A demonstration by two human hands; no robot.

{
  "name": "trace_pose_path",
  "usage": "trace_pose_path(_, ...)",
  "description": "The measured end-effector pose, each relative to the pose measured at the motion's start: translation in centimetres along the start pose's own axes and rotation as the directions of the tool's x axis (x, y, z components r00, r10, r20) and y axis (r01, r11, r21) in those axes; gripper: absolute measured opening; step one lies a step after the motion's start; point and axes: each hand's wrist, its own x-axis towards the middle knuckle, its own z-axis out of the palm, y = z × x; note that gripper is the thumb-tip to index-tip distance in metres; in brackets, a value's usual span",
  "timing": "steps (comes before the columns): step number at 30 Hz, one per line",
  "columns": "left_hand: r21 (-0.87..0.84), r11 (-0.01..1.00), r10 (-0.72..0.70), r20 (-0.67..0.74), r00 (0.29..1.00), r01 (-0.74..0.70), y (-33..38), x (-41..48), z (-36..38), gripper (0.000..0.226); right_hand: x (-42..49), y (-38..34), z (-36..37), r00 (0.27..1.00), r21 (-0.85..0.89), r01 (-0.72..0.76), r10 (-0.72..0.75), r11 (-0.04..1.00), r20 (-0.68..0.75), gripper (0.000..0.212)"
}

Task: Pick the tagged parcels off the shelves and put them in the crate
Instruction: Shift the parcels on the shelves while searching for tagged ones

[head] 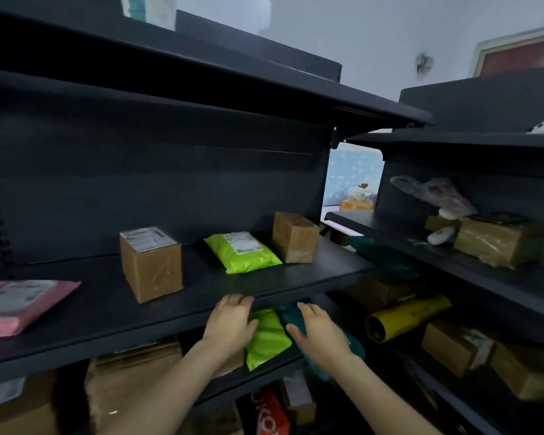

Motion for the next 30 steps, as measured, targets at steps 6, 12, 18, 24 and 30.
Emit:
trace_pose_path(6,0.024,0.999,-0.045,-0.039,0.998,0.046,3.2,3.1,1.1,0.054,3.0,4.9,-1.5,0.999,0.043,0.032,-0.032,0.999,0.008,0.061)
trace_pose_path(12,0.018,0.994,-0.109,-0.086,0.990,0.111,2.7,6.3,1.4,0.056,7.4,6.5,-2.1,0.996,0.081,0.087,-0.087,0.993,-0.004,0.059)
trace_pose_path(18,-0.086,0.972,-0.230,-0.203,0.952,0.217,0.2,10.5,0.8,0.059,12.9,6.7,-2.4,0.988,0.068,0.122,-0.115,0.990,-0.107,0.053)
trace_pose_path(24,-0.232,0.874,-0.466,-0.144,0.873,0.428,-4.0,15.5,-0.6,0.054,19.5,5.6,-3.9,0.934,0.067,0.150,-0.119,0.986,-0.337,0.051)
trace_pose_path(30,-0.391,0.739,-0.578,0.048,0.815,0.548,-7.0,18.8,-0.2,0.074,25.1,4.7,-4.5,0.952,-0.080,-0.072,0.045,0.994,-0.302,0.078)
